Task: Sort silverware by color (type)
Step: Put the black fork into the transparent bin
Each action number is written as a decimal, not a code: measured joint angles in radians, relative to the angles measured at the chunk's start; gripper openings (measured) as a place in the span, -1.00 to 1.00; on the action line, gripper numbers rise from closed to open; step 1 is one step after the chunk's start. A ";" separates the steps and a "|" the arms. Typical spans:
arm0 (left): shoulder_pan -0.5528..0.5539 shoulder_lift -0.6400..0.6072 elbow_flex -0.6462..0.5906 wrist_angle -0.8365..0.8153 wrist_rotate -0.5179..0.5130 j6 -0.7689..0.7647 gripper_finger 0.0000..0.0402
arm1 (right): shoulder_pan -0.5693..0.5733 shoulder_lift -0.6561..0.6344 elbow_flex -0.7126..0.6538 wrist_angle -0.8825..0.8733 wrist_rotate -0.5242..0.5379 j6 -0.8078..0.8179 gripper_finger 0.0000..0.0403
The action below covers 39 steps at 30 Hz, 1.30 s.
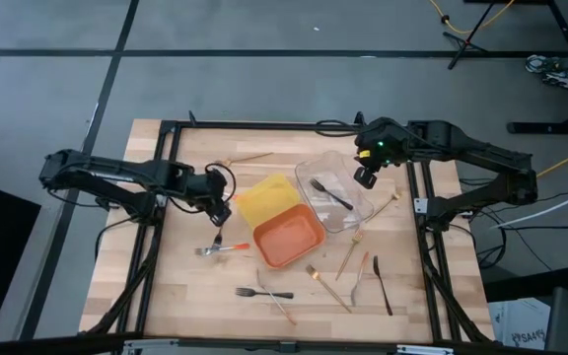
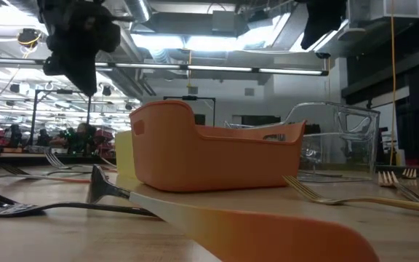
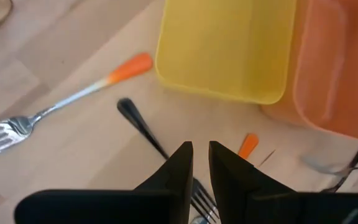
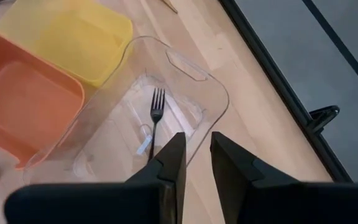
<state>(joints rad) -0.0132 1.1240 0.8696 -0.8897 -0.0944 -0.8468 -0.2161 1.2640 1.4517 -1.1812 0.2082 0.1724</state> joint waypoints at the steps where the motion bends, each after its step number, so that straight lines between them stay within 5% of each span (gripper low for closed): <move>1: 0.000 0.012 0.000 -0.002 0.009 -0.012 -0.77 | 0.000 0.000 0.000 0.000 -0.004 -0.003 -0.67; 10: -0.002 0.115 0.000 -0.016 0.066 -0.038 -0.77 | 0.000 0.000 0.000 -0.004 -0.096 -0.049 -0.67; 39: -0.003 0.344 -0.045 0.014 0.105 -0.173 -0.77 | 0.000 0.001 0.000 -0.003 -0.096 -0.051 -0.67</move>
<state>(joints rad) -0.0166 1.4677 0.8242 -0.8755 0.0109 -1.0195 -0.2161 1.2648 1.4517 -1.1844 0.1120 0.1219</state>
